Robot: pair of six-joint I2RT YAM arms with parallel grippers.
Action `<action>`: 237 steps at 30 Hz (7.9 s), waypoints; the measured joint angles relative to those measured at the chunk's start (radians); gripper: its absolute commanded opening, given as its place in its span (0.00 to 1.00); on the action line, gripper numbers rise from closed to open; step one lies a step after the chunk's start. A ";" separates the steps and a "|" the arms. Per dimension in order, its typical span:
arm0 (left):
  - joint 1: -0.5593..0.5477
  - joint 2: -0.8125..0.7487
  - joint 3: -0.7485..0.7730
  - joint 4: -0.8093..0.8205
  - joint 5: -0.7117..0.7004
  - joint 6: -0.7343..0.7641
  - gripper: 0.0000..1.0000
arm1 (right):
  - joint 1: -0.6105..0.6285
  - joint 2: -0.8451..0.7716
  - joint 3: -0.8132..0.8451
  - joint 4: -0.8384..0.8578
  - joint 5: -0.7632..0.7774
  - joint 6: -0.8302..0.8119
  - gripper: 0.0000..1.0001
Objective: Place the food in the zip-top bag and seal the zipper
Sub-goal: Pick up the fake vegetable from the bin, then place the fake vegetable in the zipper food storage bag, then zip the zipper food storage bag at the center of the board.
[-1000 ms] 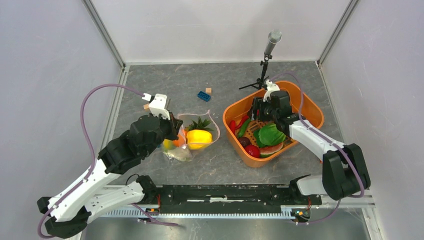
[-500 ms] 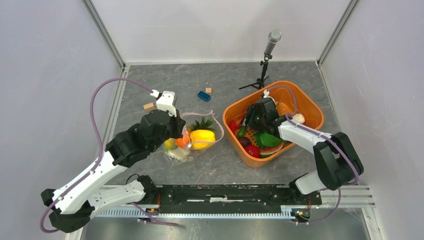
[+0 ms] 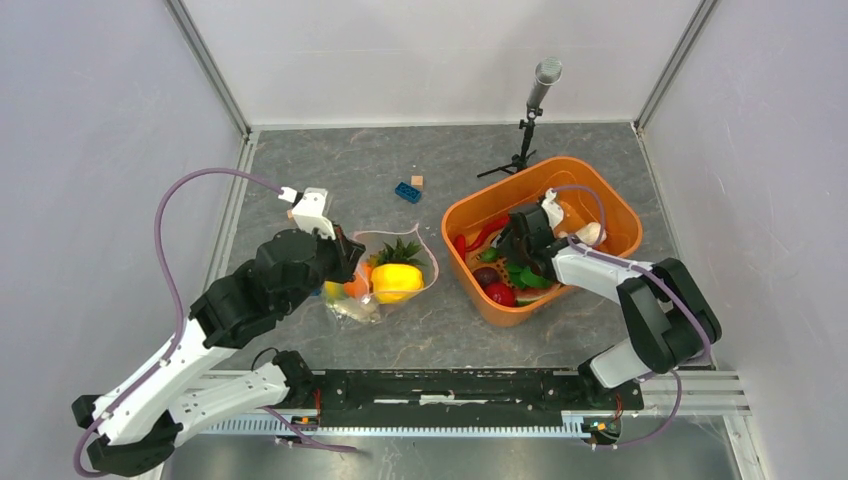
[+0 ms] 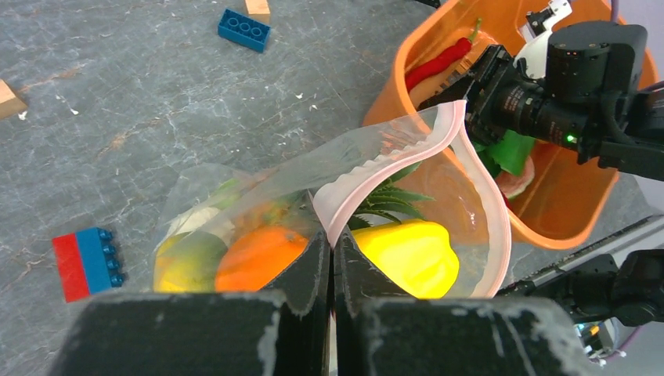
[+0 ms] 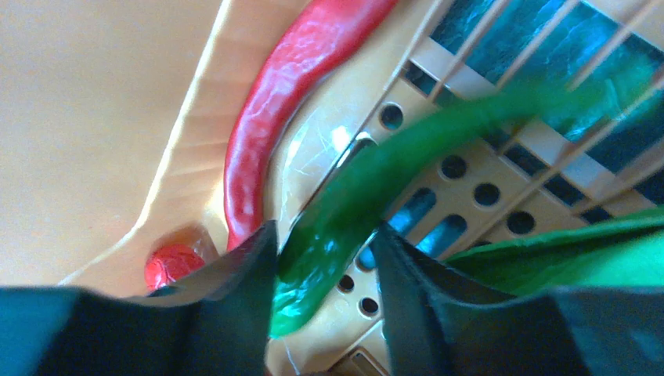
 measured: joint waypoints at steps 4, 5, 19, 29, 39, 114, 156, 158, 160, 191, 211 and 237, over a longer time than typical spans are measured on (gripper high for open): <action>0.000 -0.026 -0.024 0.015 0.016 -0.021 0.02 | 0.000 0.002 -0.008 0.048 0.036 0.029 0.17; 0.000 -0.035 -0.031 0.021 0.016 -0.026 0.02 | 0.000 -0.008 -0.017 0.059 0.045 0.028 0.09; 0.000 -0.050 -0.053 0.028 0.049 -0.052 0.02 | 0.001 -0.428 -0.195 0.285 0.041 -0.146 0.00; 0.000 -0.019 -0.053 0.029 0.110 -0.076 0.02 | 0.000 -0.641 -0.285 0.437 -0.271 -0.399 0.01; 0.000 0.003 -0.053 0.029 0.150 -0.081 0.02 | 0.155 -0.653 -0.122 0.254 -0.720 -0.622 0.01; 0.001 -0.005 -0.052 0.089 0.218 -0.098 0.02 | 0.659 -0.560 0.232 -0.323 -0.098 -0.810 0.48; 0.000 -0.034 -0.052 0.065 0.145 -0.098 0.02 | 0.659 -0.465 0.155 -0.200 0.011 -0.577 0.43; 0.000 -0.037 -0.052 0.064 0.143 -0.099 0.02 | 0.659 -0.447 0.151 -0.201 0.008 -0.555 0.22; 0.000 -0.040 -0.052 0.064 0.143 -0.099 0.02 | 0.659 -0.443 0.151 -0.196 0.004 -0.547 0.14; 0.000 -0.040 -0.030 0.034 0.182 -0.102 0.82 | 0.642 -0.393 0.227 -0.115 0.056 -0.717 0.00; 0.000 -0.041 0.195 -0.066 0.202 0.029 1.00 | 0.537 -0.345 0.307 -0.172 -0.061 -0.830 0.00; 0.000 -0.034 0.338 -0.188 0.054 0.147 1.00 | 0.534 -0.343 0.446 -0.265 -0.269 -0.976 0.00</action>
